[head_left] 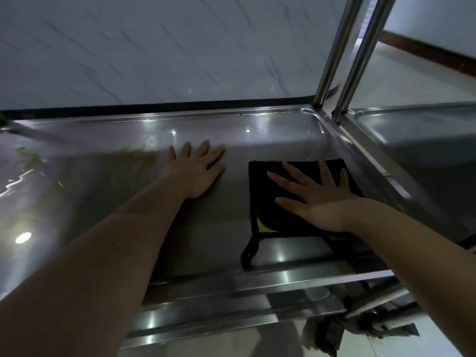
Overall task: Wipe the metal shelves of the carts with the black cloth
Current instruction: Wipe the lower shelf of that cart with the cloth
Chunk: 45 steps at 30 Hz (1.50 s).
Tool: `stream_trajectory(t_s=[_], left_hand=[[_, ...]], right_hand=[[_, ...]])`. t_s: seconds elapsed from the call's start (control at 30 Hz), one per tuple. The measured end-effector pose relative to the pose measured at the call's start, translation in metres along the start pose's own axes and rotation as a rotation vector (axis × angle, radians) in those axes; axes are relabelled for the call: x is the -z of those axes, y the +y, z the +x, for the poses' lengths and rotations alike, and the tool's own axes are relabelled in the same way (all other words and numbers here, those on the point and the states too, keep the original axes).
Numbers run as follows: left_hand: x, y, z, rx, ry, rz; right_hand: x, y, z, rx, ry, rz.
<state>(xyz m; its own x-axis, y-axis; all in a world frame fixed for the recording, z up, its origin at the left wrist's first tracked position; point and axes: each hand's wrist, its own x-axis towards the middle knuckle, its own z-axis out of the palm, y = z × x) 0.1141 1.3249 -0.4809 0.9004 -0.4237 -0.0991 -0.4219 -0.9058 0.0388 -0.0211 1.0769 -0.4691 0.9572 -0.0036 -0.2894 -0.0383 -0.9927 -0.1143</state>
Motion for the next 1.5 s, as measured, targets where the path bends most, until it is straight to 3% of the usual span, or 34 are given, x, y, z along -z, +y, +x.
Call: stream_trajectory(t_s=[0.1,0.4,0.53,0.77,0.87,1.2,1.33,1.5], left_hand=[[-0.002,0.000,0.001,0.008,0.011,-0.020],[-0.003,-0.001,0.002,0.047,0.019,-0.021],[-0.003,-0.002,0.001,0.045,0.026,-0.027],[-0.008,-0.003,-0.004,0.019,0.052,-0.005],[-0.009,-0.002,-0.006,0.011,0.049,0.004],[-0.006,-0.001,-0.008,0.037,0.044,-0.043],[-0.005,-0.002,-0.006,0.041,0.027,-0.034],[-0.007,-0.002,-0.009,0.037,0.032,-0.039]], right_hand=[[0.007,-0.011,0.030,0.028,0.079,-0.040],[0.040,-0.040,0.163,-0.135,0.169,0.006],[0.030,-0.037,0.118,-0.070,0.133,0.017],[-0.012,-0.044,-0.047,0.204,-0.010,-0.047],[-0.006,-0.046,-0.029,0.110,-0.015,-0.012],[0.038,-0.050,0.148,-0.180,0.171,0.038],[0.028,-0.049,0.127,-0.137,0.154,0.036],[-0.002,-0.049,0.024,0.000,0.101,-0.007]])
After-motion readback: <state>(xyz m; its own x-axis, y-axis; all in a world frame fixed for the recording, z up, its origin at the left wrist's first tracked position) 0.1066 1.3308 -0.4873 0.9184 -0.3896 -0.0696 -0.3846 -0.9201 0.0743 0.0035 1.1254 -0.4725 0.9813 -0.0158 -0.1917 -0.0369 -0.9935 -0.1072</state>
